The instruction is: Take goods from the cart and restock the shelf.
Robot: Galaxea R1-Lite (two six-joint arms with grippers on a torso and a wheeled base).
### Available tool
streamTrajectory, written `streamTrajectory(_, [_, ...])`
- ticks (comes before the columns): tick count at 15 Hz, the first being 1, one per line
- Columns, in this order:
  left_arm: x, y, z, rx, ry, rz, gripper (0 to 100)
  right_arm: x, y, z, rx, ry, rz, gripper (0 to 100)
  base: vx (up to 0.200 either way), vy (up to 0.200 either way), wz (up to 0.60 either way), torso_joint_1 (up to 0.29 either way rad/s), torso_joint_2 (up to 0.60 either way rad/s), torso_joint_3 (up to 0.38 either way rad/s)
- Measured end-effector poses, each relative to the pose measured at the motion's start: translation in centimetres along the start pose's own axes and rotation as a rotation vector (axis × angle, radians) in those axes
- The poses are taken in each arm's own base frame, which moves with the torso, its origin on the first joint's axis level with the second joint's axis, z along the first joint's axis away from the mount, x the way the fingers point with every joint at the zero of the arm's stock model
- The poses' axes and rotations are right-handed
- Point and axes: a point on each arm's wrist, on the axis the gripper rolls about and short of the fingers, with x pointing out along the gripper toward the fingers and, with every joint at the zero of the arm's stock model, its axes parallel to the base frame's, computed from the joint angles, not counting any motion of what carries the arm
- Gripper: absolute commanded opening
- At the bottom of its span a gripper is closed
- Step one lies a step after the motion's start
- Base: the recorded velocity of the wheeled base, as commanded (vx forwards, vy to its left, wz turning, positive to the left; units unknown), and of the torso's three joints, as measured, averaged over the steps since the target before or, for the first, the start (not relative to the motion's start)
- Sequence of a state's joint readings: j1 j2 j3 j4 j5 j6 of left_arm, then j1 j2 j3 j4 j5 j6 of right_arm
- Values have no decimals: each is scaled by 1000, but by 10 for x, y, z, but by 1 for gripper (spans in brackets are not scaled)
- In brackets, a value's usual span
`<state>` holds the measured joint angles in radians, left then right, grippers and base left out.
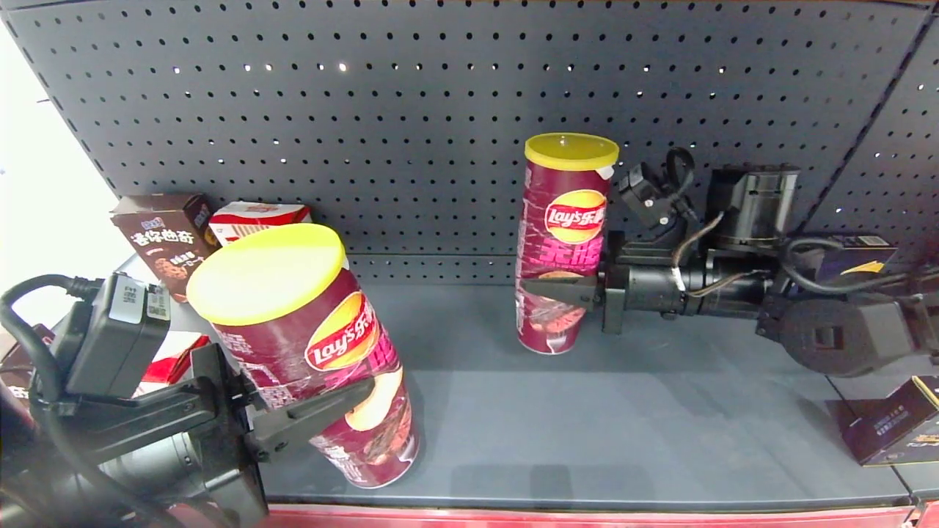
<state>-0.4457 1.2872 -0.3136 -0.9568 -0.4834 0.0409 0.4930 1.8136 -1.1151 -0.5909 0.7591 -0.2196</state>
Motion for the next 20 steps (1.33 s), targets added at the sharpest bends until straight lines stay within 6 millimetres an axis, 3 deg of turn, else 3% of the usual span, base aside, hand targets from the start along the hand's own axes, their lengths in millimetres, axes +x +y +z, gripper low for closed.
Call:
streamTrajectory(4, [-1,0,1,1,-3,1,0,-18,42,-6,-53,-36,-69,0,0,0,0,0,0,0])
streamTrajectory(9, [-2,0,1,4,-7,17,0,-26,86,-34,-34,-20,-40,0,0,0,0,0,0,0])
streamTrajectory(14, [-3,-1,1,4,-6,18,0,-30,93,-46,-18,13,-24,0,0,0,0,0,0,0])
streamTrajectory(20, [-3,-1,1,5,-8,28,0,-19,88,-58,-24,-9,-16,0,0,0,0,0,0,0])
